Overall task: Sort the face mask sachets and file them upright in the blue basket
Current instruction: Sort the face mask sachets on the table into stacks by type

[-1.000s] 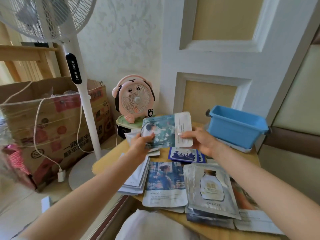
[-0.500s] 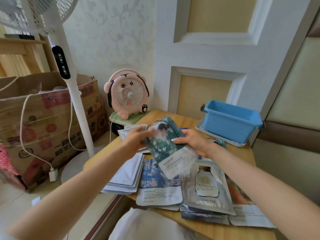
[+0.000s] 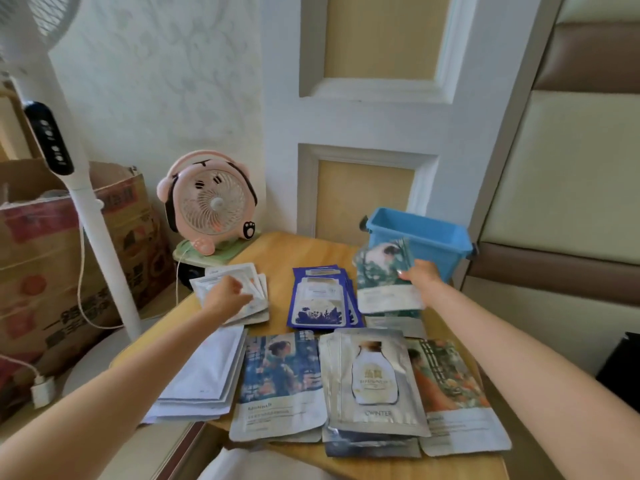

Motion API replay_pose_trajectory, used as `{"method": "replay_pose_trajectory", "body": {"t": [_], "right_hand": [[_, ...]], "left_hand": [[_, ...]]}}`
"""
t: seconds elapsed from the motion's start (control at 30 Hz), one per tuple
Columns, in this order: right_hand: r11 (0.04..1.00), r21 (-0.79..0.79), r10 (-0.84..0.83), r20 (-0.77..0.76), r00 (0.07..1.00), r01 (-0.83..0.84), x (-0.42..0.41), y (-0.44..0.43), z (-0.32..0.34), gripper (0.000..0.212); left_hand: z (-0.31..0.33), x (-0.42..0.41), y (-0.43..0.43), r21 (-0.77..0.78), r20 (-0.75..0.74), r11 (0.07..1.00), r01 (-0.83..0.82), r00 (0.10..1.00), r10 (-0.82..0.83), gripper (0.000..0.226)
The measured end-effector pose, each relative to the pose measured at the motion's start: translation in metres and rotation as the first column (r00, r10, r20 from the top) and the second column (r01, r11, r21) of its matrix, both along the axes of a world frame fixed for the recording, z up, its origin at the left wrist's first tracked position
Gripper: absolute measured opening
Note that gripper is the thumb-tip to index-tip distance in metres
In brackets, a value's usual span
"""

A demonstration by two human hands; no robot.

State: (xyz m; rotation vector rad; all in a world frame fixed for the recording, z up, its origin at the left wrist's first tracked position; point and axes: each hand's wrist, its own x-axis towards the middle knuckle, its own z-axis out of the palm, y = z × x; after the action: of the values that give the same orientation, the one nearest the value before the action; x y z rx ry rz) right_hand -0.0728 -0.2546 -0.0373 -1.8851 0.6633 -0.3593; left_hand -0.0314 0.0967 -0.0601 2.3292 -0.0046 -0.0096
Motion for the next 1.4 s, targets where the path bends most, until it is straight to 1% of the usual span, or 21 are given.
{"method": "replay_pose_trajectory", "body": {"t": [0.1, 0.17, 0.23, 0.3, 0.33, 0.4, 0.47, 0.57, 0.6, 0.63, 0.7, 0.77, 0.83, 0.87, 0.97, 1.03, 1.13, 1.2, 1.27, 1.33, 1.4], "right_hand": [[0.986, -0.165, -0.039, -0.109, 0.993, 0.021, 0.009, -0.017, -0.023, 0.039], [0.901, -0.433, -0.095, -0.195, 0.976, 0.001, 0.01, -0.019, -0.036, 0.066], [0.761, -0.596, 0.055, -0.333, 0.941, -0.256, 0.011, -0.01, -0.051, 0.089], [0.608, -0.523, 0.255, -0.584, 0.77, -0.598, 0.017, 0.0, -0.071, 0.081], [0.559, -0.476, 0.268, -0.672, 0.691, -0.679, 0.019, 0.003, -0.078, 0.074], [0.534, -0.461, 0.245, -0.718, 0.651, -0.709, 0.021, 0.003, -0.083, 0.068], [0.519, -0.482, 0.22, -0.722, 0.656, -0.706, 0.021, 0.002, -0.083, 0.067], [0.518, -0.487, 0.229, -0.713, 0.663, -0.703, 0.02, 0.001, -0.083, 0.068], [0.531, -0.477, 0.246, -0.704, 0.666, -0.7, 0.017, 0.001, -0.081, 0.069], [0.553, -0.466, 0.27, -0.684, 0.678, -0.691, 0.014, 0.0, -0.078, 0.07], [0.622, -0.491, 0.32, -0.551, 0.77, -0.61, 0.007, 0.003, -0.067, 0.072], [0.731, -0.524, 0.336, -0.28, 0.899, -0.437, 0.003, 0.014, -0.048, 0.067], [0.827, -0.44, 0.376, -0.03, 0.926, -0.35, 0.0, 0.04, -0.018, 0.06], [0.846, -0.368, 0.433, 0.048, 0.9, -0.387, -0.003, 0.056, 0.0, 0.057], [0.73, -0.166, 0.684, 0.185, 0.706, -0.663, -0.014, 0.104, 0.047, 0.045], [0.636, -0.063, 0.763, 0.202, 0.614, -0.769, -0.018, 0.125, 0.06, 0.042], [0.637, 0.094, 0.734, 0.228, 0.64, -0.765, -0.022, 0.135, 0.06, 0.031], [0.652, 0.202, 0.67, 0.298, 0.68, -0.731, -0.027, 0.133, 0.057, 0.021], [0.676, 0.253, 0.595, 0.366, 0.715, -0.692, -0.03, 0.129, 0.055, 0.015], [0.702, 0.243, 0.564, 0.383, 0.731, -0.669, -0.03, 0.124, 0.052, 0.015], [0.746, 0.131, 0.587, 0.334, 0.737, -0.653, -0.028, 0.121, 0.055, 0.011]], "left_hand": [[-0.01, 0.005, 0.016, 0.33, -0.049, 0.942, 0.061, 0.998, -0.047, 0.063], [-0.018, 0.012, 0.024, 0.417, -0.042, 0.905, 0.085, 0.996, -0.074, 0.074], [-0.027, 0.025, 0.03, 0.501, -0.046, 0.857, 0.124, 0.992, -0.117, 0.087], [-0.034, 0.032, 0.032, 0.586, -0.093, 0.788, 0.186, 0.982, -0.162, 0.092], [-0.038, 0.035, 0.033, 0.596, -0.117, 0.775, 0.212, 0.977, -0.177, 0.093], [-0.045, 0.034, 0.032, 0.559, -0.146, 0.795, 0.234, 0.972, -0.183, 0.094], [-0.052, 0.032, 0.031, 0.658, -0.09, 0.719, 0.222, 0.972, -0.217, 0.084], [-0.054, 0.03, 0.027, 0.915, 0.033, 0.378, 0.143, 0.906, -0.422, 0.044], [-0.05, 0.03, 0.028, 0.928, 0.045, 0.347, 0.137, 0.883, -0.467, 0.033], [-0.043, 0.029, 0.03, 0.914, 0.082, 0.387, 0.124, 0.877, -0.474, 0.026], [-0.019, 0.03, 0.036, 0.827, 0.265, 0.561, 0.036, 0.855, -0.446, 0.02], [0.009, 0.03, 0.042, 0.612, 0.535, 0.788, -0.061, 0.766, -0.357, 0.015], [0.04, 0.022, 0.039, 0.291, 0.638, 0.956, 0.035, 0.738, -0.221, 0.013], [0.055, 0.017, 0.034, 0.138, 0.619, 0.983, 0.123, 0.764, -0.182, 0.014], [0.086, -0.005, 0.011, -0.184, 0.407, 0.911, 0.369, 0.872, -0.271, 0.015], [0.088, -0.017, -0.001, -0.308, 0.305, 0.851, 0.425, 0.892, -0.335, 0.012], [0.082, -0.025, -0.01, -0.437, 0.283, 0.81, 0.391, 0.914, -0.289, 0.01], [0.078, -0.027, -0.01, -0.619, 0.222, 0.712, 0.332, 0.943, -0.247, 0.018], [0.075, -0.031, -0.012, -0.714, 0.127, 0.62, 0.327, 0.93, -0.344, 0.026], [0.072, -0.039, -0.02, -0.654, 0.063, 0.649, 0.389, 0.883, -0.465, 0.036], [0.072, -0.041, -0.026, -0.695, 0.068, 0.596, 0.402, 0.862, -0.502, 0.056]]}}
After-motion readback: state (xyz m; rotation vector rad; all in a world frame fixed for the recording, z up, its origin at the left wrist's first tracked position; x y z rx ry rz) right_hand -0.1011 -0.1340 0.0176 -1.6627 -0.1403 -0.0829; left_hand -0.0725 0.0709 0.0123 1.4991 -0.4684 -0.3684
